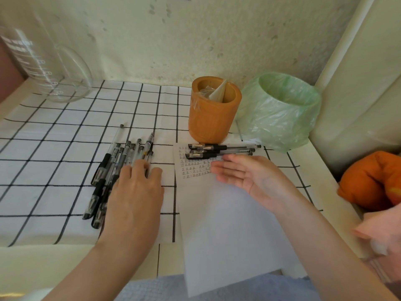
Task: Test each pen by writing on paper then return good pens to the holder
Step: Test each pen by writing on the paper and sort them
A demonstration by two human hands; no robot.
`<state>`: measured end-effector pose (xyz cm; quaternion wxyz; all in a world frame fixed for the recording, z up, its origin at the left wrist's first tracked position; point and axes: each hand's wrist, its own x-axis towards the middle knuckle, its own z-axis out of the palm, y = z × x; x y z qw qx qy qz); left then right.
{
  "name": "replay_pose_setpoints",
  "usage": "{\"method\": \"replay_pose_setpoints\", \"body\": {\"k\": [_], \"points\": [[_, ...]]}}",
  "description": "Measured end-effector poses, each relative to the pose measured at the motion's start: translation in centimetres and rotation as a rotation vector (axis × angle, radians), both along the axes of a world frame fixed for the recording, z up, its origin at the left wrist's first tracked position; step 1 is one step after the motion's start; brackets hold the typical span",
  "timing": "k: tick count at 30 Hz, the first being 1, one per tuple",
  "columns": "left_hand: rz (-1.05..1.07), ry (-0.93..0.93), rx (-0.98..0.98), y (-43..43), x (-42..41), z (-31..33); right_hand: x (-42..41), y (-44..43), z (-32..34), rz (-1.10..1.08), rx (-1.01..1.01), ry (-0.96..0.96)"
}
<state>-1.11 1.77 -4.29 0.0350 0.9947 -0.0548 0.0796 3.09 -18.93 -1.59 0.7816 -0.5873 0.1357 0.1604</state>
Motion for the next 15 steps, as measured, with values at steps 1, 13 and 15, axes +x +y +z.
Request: {"method": "replay_pose_setpoints", "body": {"k": [1,13,15], "points": [[0.004,-0.002,-0.001,0.01,0.04,0.01,-0.03,0.04,-0.01,-0.003,-0.018,-0.005],[0.029,0.053,-0.065,-0.47,0.8,-0.32,-0.35,-0.07,0.07,0.041,-0.169,-0.097],[0.045,0.034,-0.175,-0.76,0.86,-0.01,-0.45,-0.01,0.11,0.059,-0.189,-0.108]]}}
